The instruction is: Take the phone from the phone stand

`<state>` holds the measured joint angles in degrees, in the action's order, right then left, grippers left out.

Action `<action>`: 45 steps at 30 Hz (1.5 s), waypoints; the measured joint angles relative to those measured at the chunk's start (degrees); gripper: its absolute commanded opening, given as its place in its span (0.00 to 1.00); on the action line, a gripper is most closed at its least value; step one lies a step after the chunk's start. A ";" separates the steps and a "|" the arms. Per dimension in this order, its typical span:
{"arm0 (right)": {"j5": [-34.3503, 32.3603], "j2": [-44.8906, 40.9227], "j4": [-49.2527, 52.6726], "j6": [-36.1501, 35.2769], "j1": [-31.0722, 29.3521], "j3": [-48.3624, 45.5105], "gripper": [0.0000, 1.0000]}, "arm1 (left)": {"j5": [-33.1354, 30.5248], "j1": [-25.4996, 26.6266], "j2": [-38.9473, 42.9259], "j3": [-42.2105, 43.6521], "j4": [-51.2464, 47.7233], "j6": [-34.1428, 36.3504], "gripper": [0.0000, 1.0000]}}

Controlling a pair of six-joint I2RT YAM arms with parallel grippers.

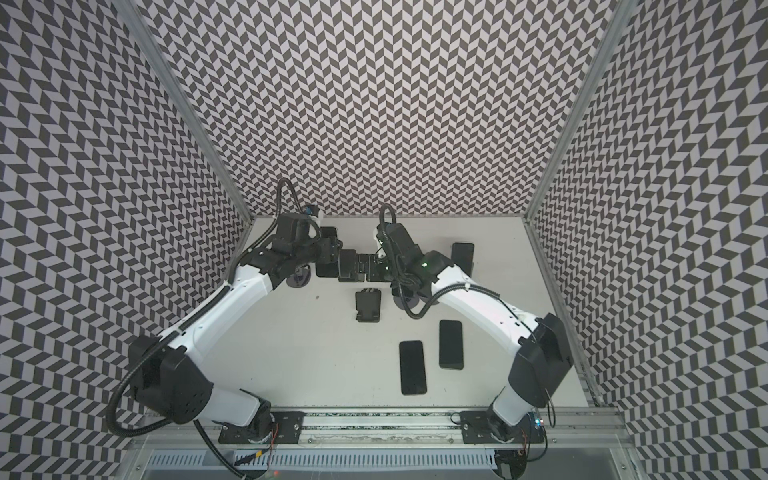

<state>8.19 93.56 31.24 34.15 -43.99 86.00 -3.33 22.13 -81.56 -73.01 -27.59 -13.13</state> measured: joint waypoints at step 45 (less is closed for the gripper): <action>-6.99 6.45 -7.52 1.14 -11.52 3.21 0.83 | -4.94 -1.55 27.43 15.15 -19.52 -4.79 0.58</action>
<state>1.19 100.01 23.73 35.29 -55.51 89.21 -8.27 20.58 -54.13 -57.87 -47.11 -17.91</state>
